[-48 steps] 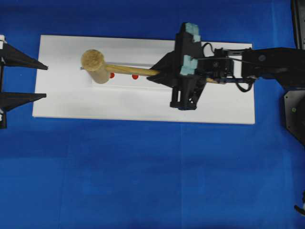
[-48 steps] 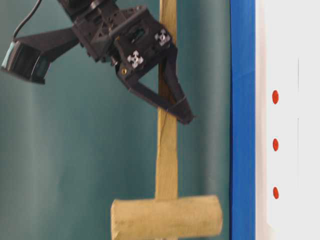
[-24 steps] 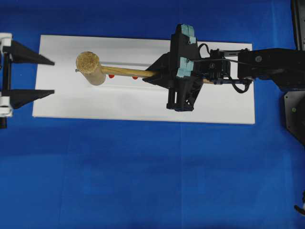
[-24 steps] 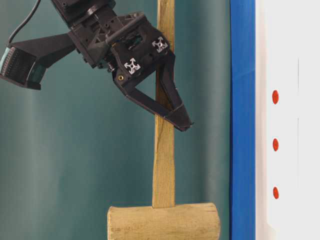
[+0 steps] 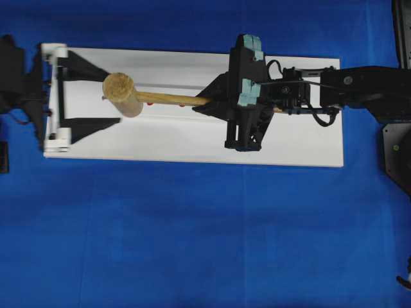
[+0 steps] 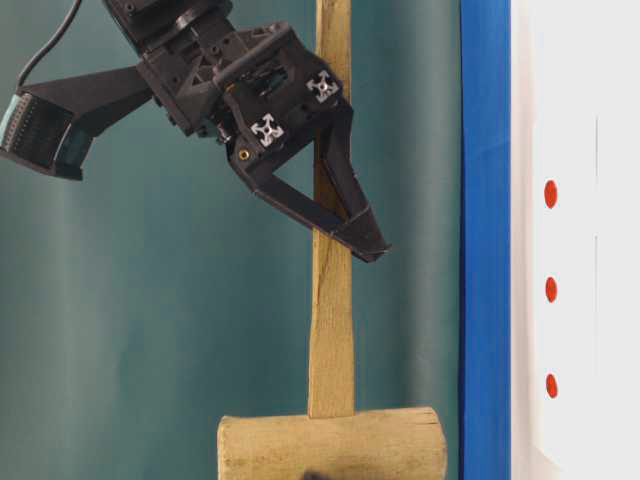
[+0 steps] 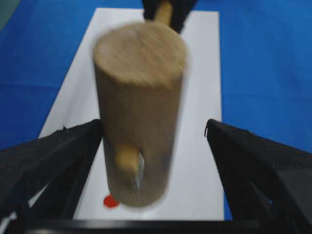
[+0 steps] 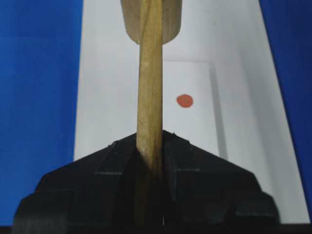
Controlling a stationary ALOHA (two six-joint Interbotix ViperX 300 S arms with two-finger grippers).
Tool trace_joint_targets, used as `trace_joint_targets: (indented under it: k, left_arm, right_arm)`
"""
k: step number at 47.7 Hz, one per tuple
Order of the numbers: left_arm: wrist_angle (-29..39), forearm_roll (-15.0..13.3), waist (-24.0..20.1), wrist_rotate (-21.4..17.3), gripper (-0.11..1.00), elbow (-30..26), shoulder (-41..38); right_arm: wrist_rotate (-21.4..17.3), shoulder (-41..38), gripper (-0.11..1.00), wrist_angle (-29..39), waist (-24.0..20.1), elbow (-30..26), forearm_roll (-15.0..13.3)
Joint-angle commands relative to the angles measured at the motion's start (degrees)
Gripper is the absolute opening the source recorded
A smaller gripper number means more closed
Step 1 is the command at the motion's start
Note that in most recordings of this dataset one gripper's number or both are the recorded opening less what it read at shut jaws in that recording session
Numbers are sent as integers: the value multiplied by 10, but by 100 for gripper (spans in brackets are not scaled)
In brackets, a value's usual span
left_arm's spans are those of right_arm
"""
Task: Hit the mark with a hammer.
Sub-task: 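Move the left gripper to the mallet head and grasp it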
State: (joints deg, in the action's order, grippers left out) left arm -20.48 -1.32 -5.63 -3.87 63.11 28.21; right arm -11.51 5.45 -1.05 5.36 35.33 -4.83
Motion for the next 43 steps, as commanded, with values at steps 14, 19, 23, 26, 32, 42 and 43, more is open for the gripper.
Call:
trace_joint_targets:
  k: [14,19,23,26,32,42,43]
  left_arm:
    - [-11,2,0,-1,92,-44,-38]
    - [-11,2,0,-1,92,-43,-37]
    - [-6,2,0,-2,91,-46,-39]
    - [-3,2,-1,-4,88,-47,-39]
    - [-2,1,-1,-1,58,-46,-39]
    - [16,2,-1,-3,47,-47,-40]
    - [17,2,-1,-3,47,-47,-40]
  right_arm:
    - [1,9,2,-2,2,-13,-1]
    - [1,10,2,-2,3,-13,-1]
    - [1,10,2,-4,3,-13,-1]
    - [1,10,2,-4,2,-13,-1]
    - [1,10,2,-3,1,-13,-1]
    - [1,9,2,-4,-3,-13,-1]
    - [1,10,2,-4,-3,-13,-1]
